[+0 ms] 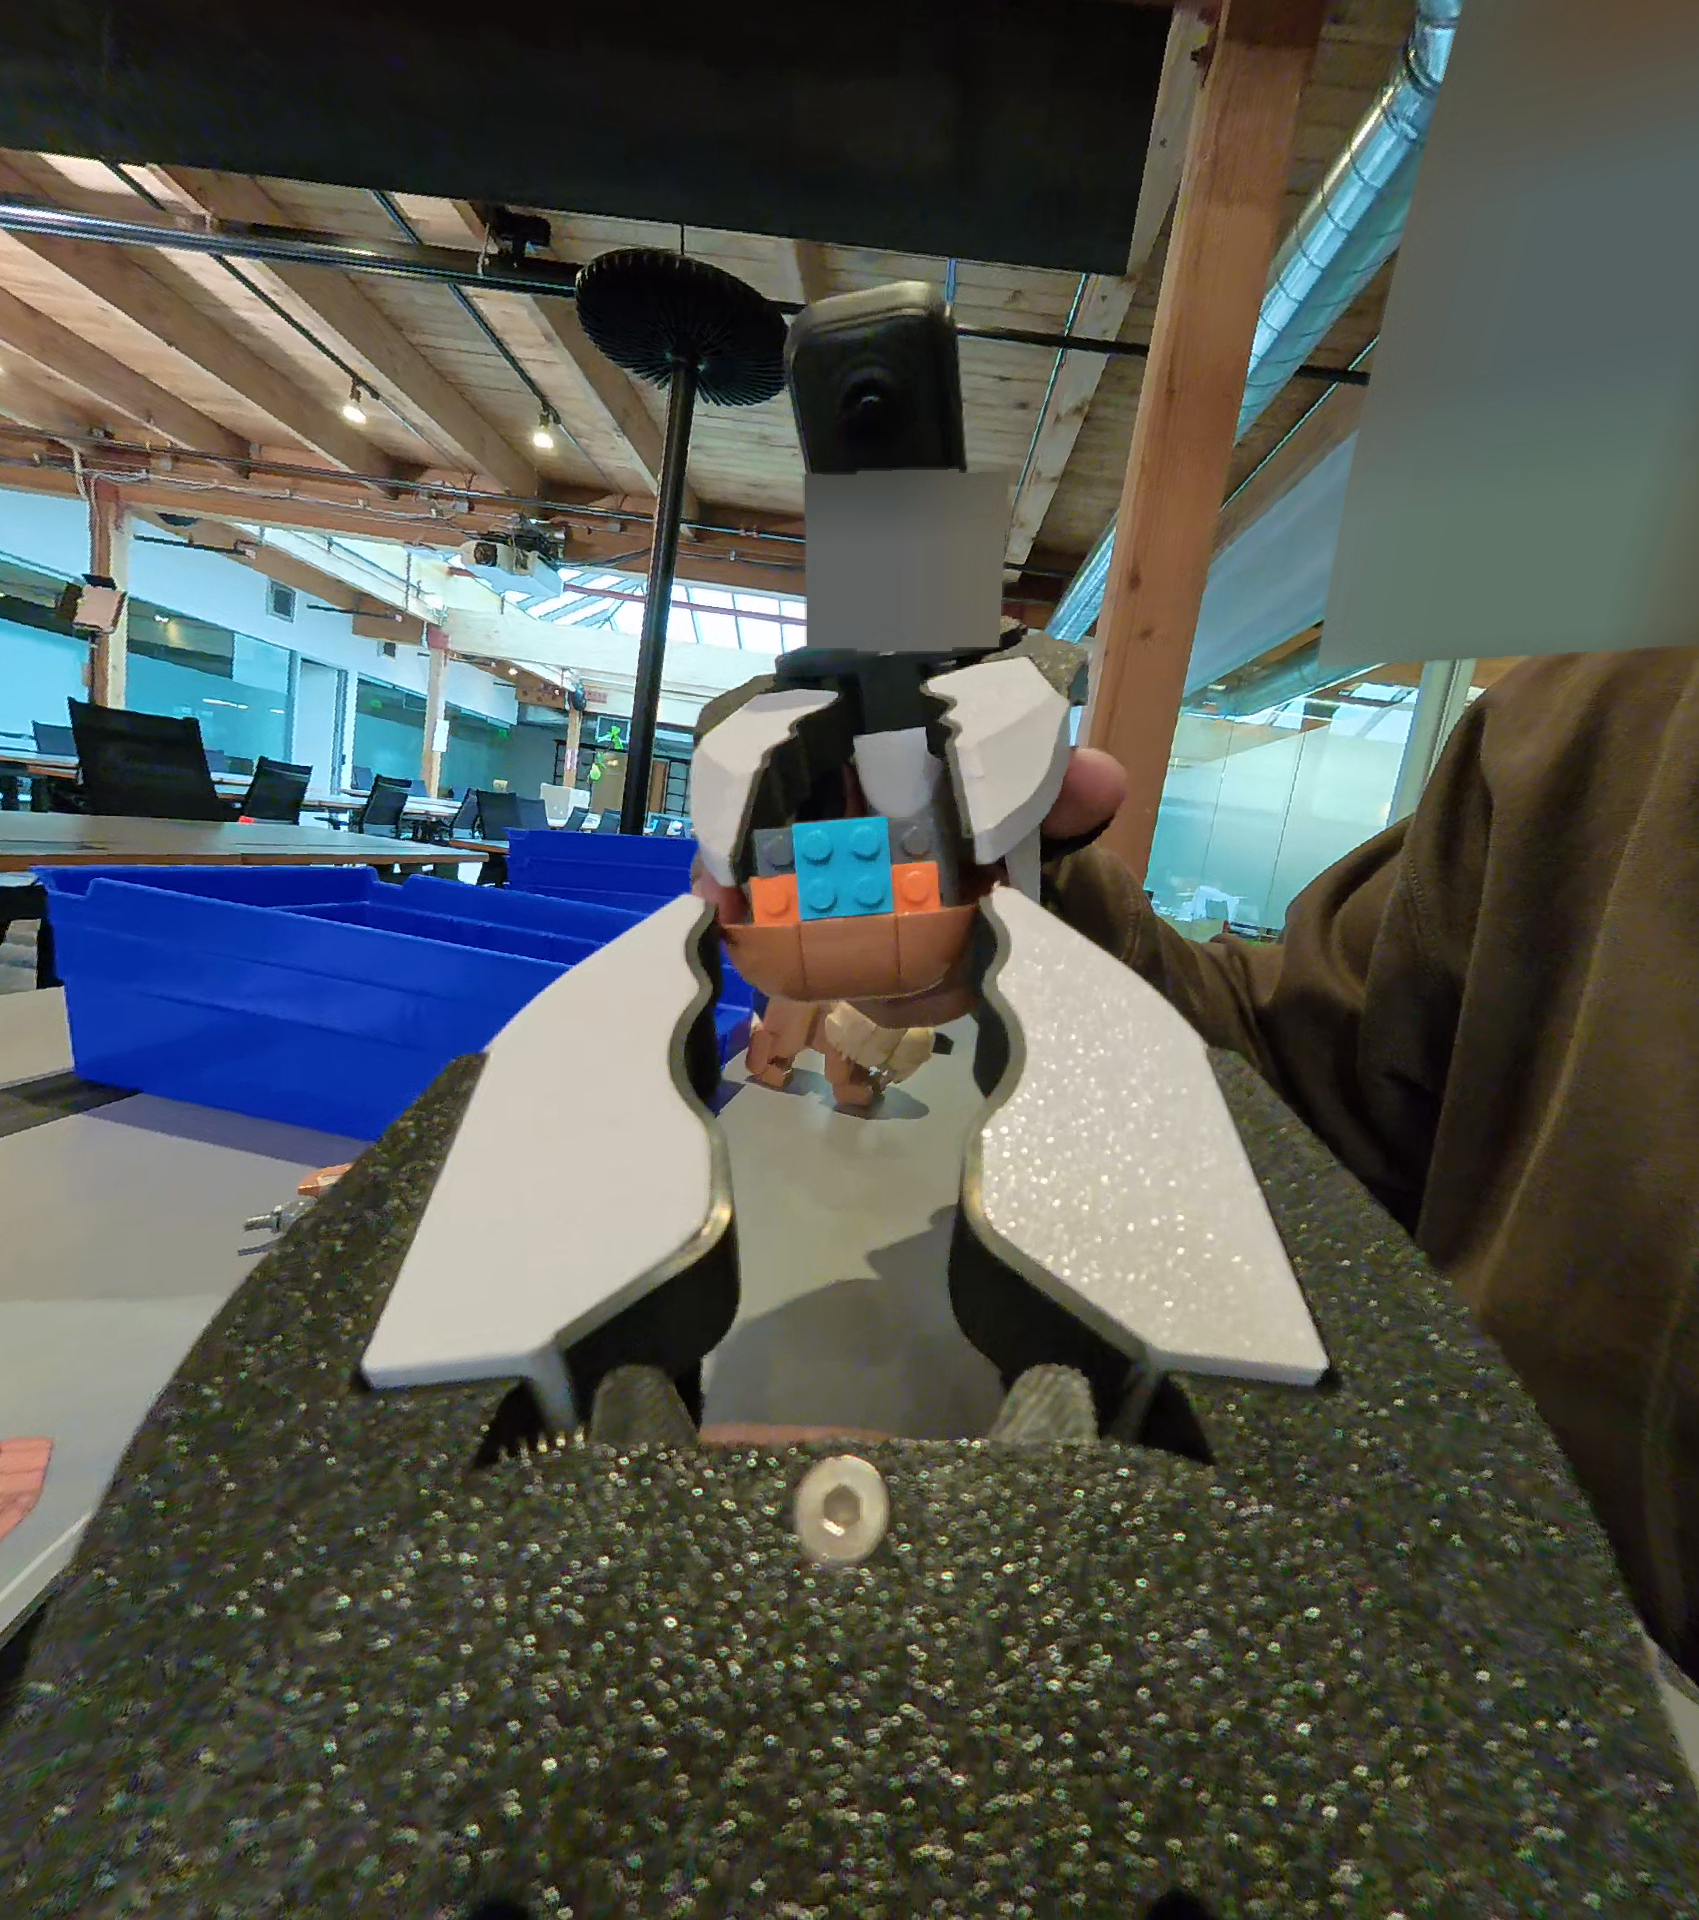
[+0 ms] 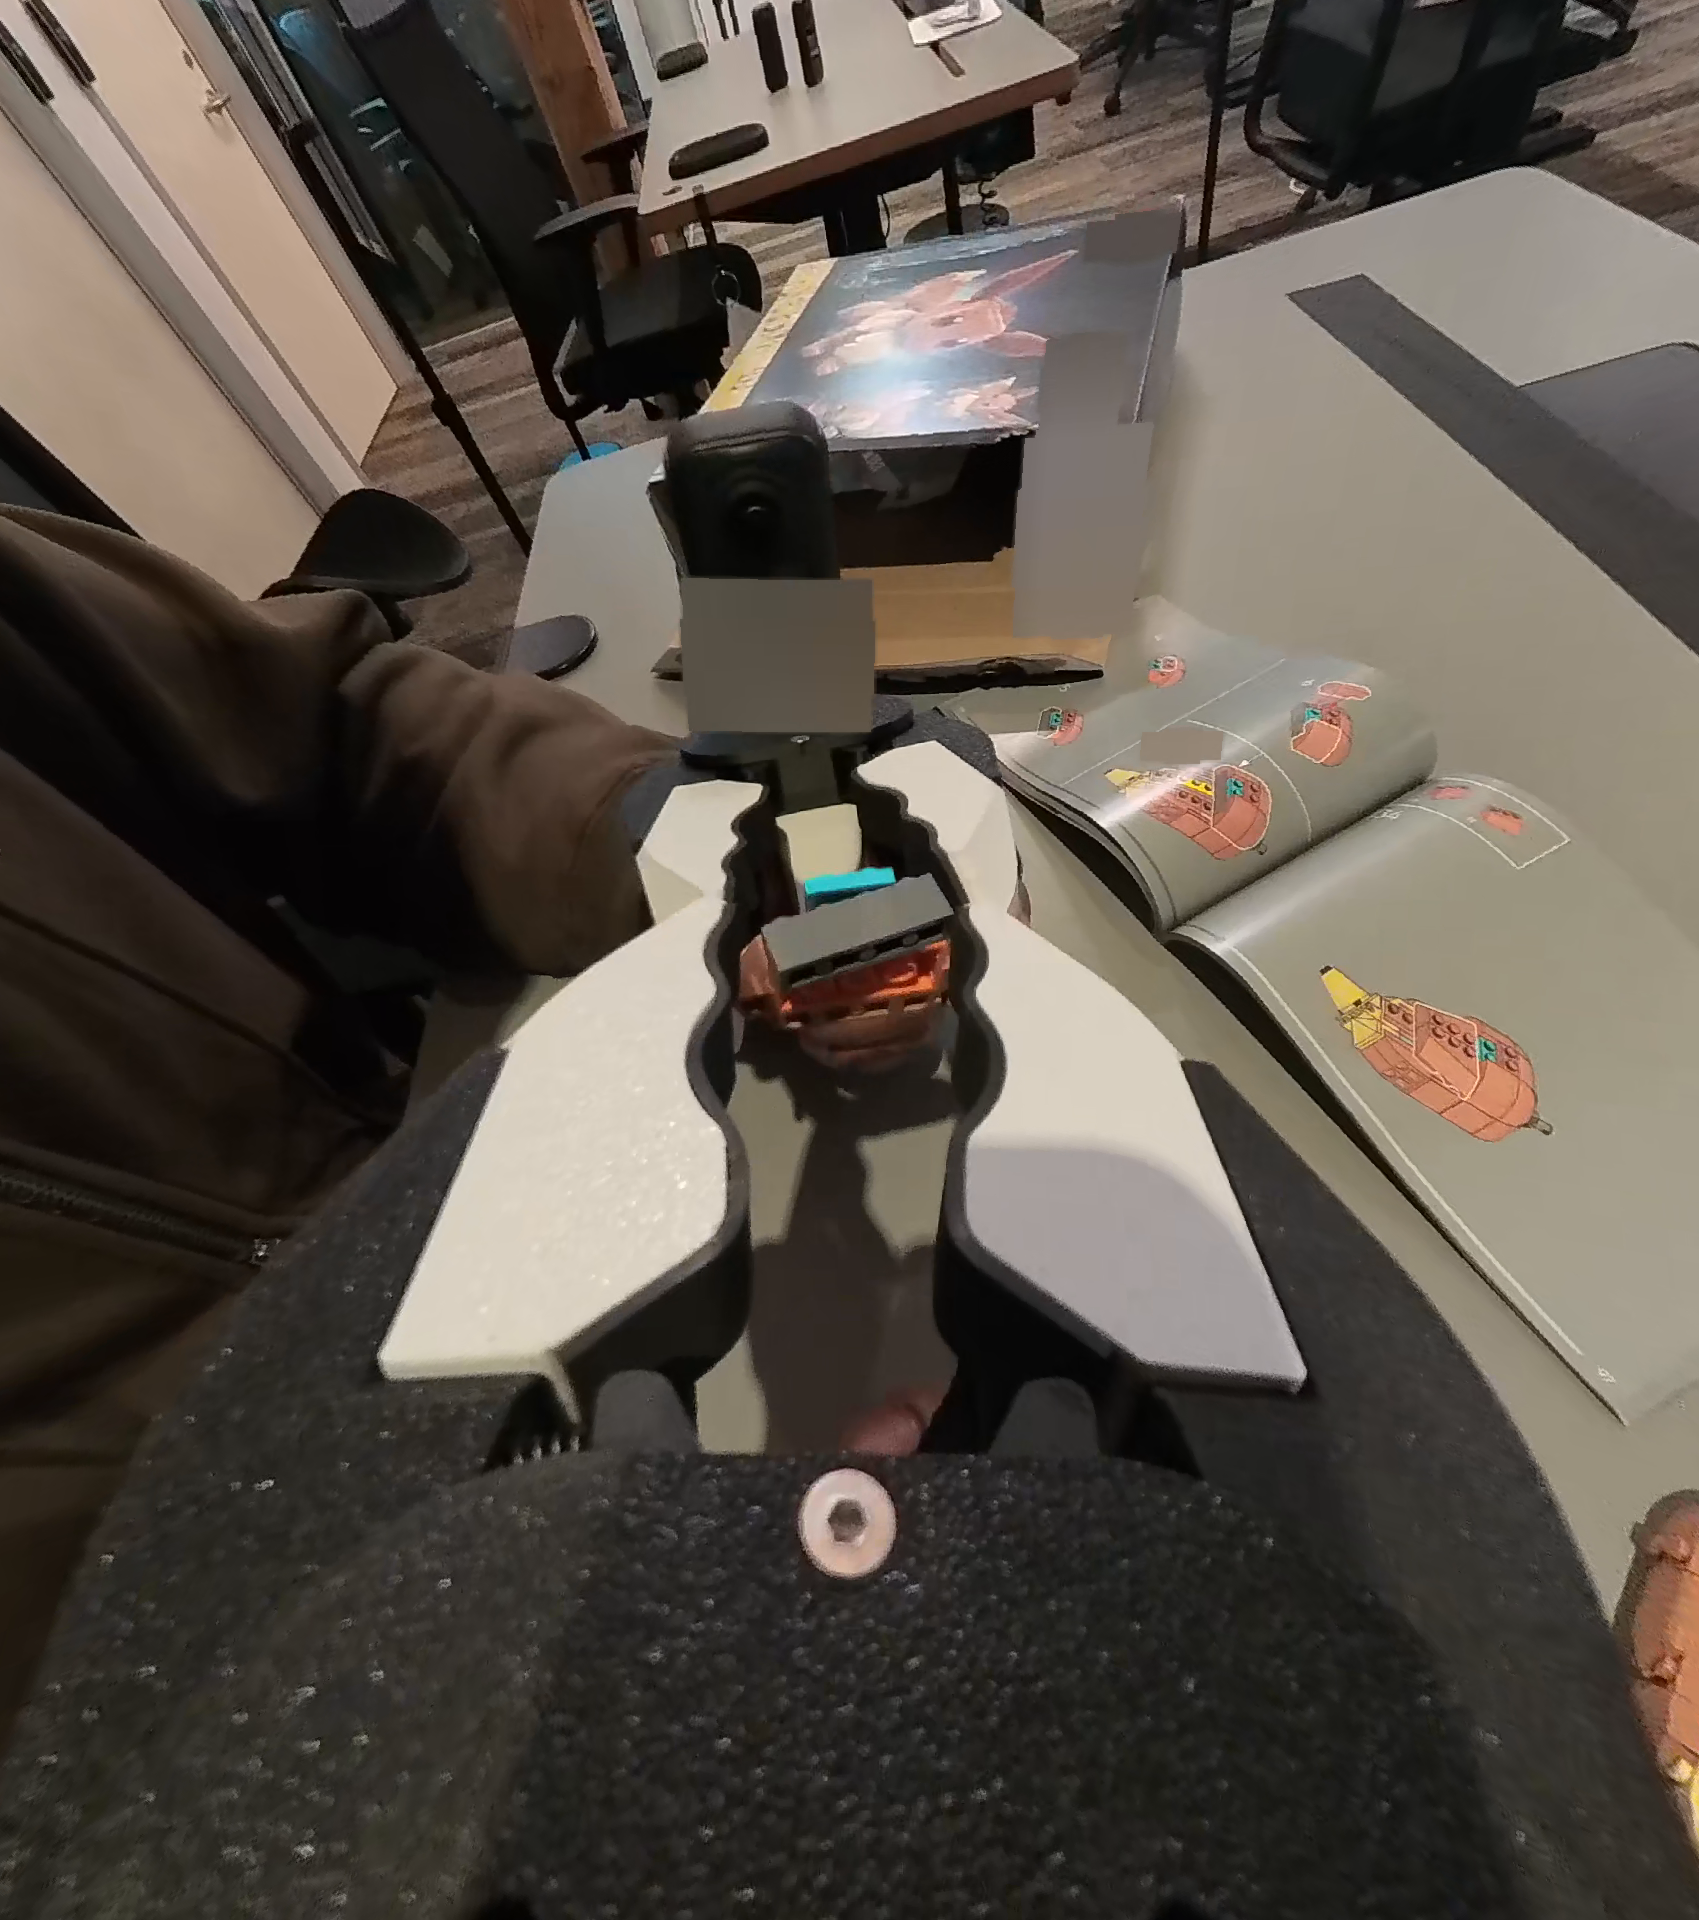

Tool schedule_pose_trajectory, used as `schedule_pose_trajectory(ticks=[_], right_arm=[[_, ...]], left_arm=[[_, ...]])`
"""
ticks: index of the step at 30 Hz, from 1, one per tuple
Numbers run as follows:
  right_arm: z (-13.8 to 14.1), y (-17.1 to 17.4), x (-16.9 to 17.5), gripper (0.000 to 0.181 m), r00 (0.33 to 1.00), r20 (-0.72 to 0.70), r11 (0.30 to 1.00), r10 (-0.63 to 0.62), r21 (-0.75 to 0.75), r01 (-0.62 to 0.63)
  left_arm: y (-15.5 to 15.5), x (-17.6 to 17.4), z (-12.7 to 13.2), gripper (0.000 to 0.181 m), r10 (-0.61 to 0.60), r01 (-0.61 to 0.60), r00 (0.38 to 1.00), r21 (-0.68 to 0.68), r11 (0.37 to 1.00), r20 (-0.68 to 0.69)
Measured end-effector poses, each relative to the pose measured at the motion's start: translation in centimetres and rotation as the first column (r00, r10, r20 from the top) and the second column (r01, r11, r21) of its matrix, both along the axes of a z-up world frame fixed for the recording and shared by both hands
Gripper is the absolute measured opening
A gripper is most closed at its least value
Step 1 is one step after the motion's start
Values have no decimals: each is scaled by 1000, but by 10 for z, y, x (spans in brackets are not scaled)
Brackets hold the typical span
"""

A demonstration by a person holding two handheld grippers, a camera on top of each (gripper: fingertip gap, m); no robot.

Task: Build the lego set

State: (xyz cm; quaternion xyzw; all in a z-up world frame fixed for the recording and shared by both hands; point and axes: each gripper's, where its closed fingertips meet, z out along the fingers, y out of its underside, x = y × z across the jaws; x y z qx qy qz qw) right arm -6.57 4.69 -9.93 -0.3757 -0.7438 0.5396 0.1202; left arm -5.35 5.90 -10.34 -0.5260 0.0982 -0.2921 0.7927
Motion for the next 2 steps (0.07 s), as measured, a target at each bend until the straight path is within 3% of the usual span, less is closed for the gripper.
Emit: schedule_pose_trajectory(ticks=[2], right_arm=[[1, 0, 0, 39, 1000, -1, 1000, -4, -1, 4]], left_arm=[[0, -1, 1, 47, 1, -1, 1000, 2, 1000, 5]])
